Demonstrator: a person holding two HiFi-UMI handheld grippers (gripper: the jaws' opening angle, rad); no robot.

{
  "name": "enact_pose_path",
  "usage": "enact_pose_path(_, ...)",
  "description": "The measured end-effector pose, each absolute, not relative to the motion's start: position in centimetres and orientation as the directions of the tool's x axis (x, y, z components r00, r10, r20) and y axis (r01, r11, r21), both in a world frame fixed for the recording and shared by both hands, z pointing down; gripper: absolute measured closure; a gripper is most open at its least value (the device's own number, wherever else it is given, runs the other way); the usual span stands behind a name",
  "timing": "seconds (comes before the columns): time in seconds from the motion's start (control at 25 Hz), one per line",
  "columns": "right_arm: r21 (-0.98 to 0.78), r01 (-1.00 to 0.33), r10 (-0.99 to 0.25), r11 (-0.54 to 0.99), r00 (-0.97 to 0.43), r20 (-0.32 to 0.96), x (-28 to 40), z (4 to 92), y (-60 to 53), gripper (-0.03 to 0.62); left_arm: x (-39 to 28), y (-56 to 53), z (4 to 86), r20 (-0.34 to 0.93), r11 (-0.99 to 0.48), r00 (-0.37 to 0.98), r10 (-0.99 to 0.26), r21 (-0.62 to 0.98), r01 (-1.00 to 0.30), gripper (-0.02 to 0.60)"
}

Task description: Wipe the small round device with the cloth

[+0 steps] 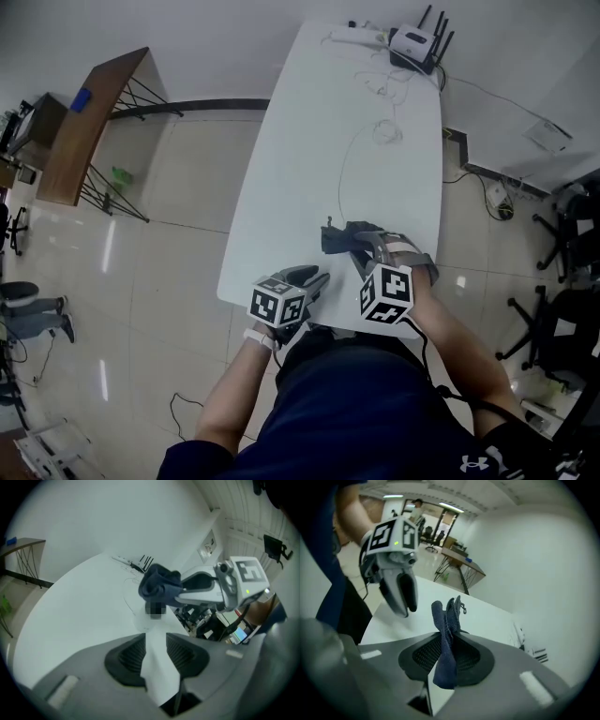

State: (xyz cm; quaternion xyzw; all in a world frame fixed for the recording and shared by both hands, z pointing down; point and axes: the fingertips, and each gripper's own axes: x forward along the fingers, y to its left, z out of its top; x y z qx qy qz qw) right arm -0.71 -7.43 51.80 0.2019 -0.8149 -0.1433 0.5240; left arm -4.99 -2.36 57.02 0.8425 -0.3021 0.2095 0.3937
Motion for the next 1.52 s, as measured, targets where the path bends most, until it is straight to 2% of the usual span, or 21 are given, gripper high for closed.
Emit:
enact_pose_path(0.12,0.527,-0.040,-0.509,0.849,-0.330,0.795,-1.6,51.9,-7.1,0.519,-6.7,-3.2,56.9,0.587,-0.507,0.728,-0.353,0.534,-0.677,0.445)
enact_pose_path(0.24,0.525,-0.082,-0.524,0.847,-0.296,0.799,-0.7,51.9,-8.9,0.519,-7.7,-3.5,56.8,0.580,-0.508,0.735,-0.352,0.541,-0.670,0.445)
enact_pose_path(0.32,0.451,-0.210,-0.496,0.867,-0.275,0.824,1.1,52.3,-10.6,0.519,-8.0,-3.5,56.7,0.569,-0.512,0.744,-0.350,0.549,-0.661,0.445)
enact_pose_path(0.44,0.258,-0.500,-0.439,0.826,-0.284,0.853,4.6,53.1,-12.5,0.519,-8.3,-3.0,56.9,0.556,-0.512,0.761,-0.334,0.570,-0.642,0.445)
enact_pose_path(0.56,0.042,-0.739,-0.391,0.672,-0.306,0.868,8.5,55.7,-12.7,0.519,-9.0,-2.1,57.4,0.548,-0.501,0.775,-0.315,0.597,-0.627,0.445)
enact_pose_path(0.68,-0.180,-0.857,-0.330,0.482,-0.368,0.869,10.5,58.6,-10.6,0.519,-9.5,-1.6,58.4,0.553,-0.486,0.775,-0.306,0.610,-0.626,0.445)
enact_pose_path(0.8,-0.394,-0.859,-0.267,0.326,-0.484,0.833,10.0,61.4,-7.5,0.519,-9.7,-1.3,59.2,0.561,-0.471,0.769,-0.305,0.613,-0.634,0.445)
enact_pose_path(0.92,-0.536,-0.813,-0.223,0.227,-0.579,0.784,8.0,62.8,-5.1,0.519,-9.7,-1.2,59.0,0.562,-0.464,0.765,-0.314,0.613,-0.640,0.445)
enact_pose_path(1.2,-0.715,-0.652,-0.179,0.252,-0.757,0.628,4.2,60.2,-2.5,0.517,-9.1,-0.4,58.3,0.575,-0.447,0.744,-0.339,0.597,-0.666,0.445)
enact_pose_path(1.52,-0.803,-0.556,-0.244,0.213,-0.826,0.508,7.2,58.5,-0.5,0.517,-3.7,2.5,57.6,0.584,-0.462,0.748,-0.317,0.594,-0.659,0.445)
